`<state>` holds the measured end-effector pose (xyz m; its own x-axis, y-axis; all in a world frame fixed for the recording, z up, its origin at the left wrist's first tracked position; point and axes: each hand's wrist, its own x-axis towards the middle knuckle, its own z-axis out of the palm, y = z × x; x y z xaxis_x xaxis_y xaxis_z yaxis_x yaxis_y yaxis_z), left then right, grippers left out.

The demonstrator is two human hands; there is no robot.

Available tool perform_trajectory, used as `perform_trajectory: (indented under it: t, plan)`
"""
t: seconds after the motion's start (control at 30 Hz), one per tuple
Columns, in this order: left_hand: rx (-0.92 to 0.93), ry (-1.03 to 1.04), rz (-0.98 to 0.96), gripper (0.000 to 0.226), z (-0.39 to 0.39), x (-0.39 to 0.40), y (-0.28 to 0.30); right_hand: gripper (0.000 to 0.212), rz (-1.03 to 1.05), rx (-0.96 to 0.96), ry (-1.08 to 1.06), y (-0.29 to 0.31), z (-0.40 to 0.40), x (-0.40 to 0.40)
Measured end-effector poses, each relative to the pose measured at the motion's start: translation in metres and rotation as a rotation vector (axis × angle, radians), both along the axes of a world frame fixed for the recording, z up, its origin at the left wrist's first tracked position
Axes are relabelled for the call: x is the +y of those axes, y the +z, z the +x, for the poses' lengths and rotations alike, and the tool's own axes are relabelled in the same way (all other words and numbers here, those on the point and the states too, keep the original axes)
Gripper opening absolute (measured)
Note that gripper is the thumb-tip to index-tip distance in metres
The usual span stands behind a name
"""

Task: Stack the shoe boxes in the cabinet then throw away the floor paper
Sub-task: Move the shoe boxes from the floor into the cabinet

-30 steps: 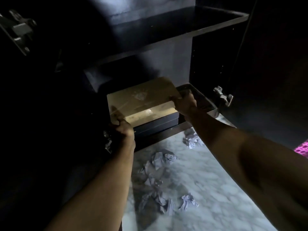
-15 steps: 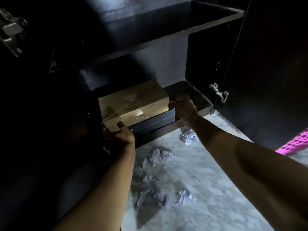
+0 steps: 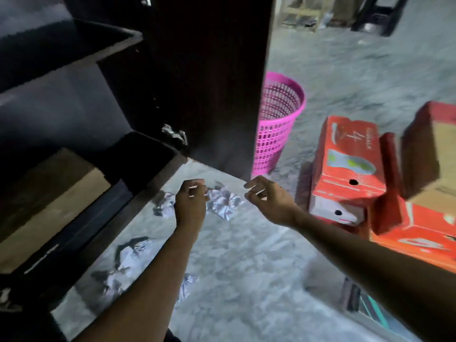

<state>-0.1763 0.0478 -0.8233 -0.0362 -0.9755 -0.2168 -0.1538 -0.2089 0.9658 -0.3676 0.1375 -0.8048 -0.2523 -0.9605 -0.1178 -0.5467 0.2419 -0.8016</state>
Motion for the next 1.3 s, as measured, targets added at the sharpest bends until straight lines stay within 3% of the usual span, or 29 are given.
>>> perform_trajectory:
  t: [0.17,0.27,0.43,0.57,0.7,0.77,0.87,1.0,1.1,1.3]
  plan:
    - [-0.047,-0.323,0.053,0.014,-0.096,0.064,-0.016,0.014,-0.001,0.094,-0.242,-0.016,-0.078,0.118]
    - [-0.068,-0.481,0.120,0.013,-0.145,0.105,-0.037,0.022,0.049,0.119,-0.445,-0.032,-0.119,0.190]
    - [-0.127,-0.736,0.226,0.012,-0.193,0.179,-0.069,0.020,0.104,0.206,-0.791,-0.062,-0.159,0.300]
    - [-0.262,-0.930,0.311,0.044,-0.212,0.226,-0.097,0.044,0.163,0.282,-1.132,-0.092,-0.169,0.379]
    - [-0.366,-1.016,0.368,0.064,-0.224,0.254,-0.113,0.070,0.341,0.148,-1.430,-0.113,-0.172,0.427]
    - [-0.350,-1.044,0.438,0.062,-0.225,0.264,-0.118,0.080,0.332,-0.062,-1.504,-0.126,-0.173,0.441]
    - [-0.289,-1.089,0.494,0.041,-0.224,0.273,-0.121,0.079,0.268,-0.258,-1.508,-0.150,-0.172,0.457]
    - [-0.421,-1.041,0.302,0.052,-0.207,0.265,-0.106,0.056,0.265,-0.221,-1.434,-0.141,-0.152,0.451]
    - [-0.481,-0.926,0.250,0.045,-0.181,0.243,-0.091,0.039,0.224,-0.257,-1.338,-0.122,-0.131,0.426]
    - [-0.515,-0.694,0.172,0.038,-0.113,0.167,-0.054,0.035,0.124,-0.255,-1.082,-0.090,-0.087,0.340]
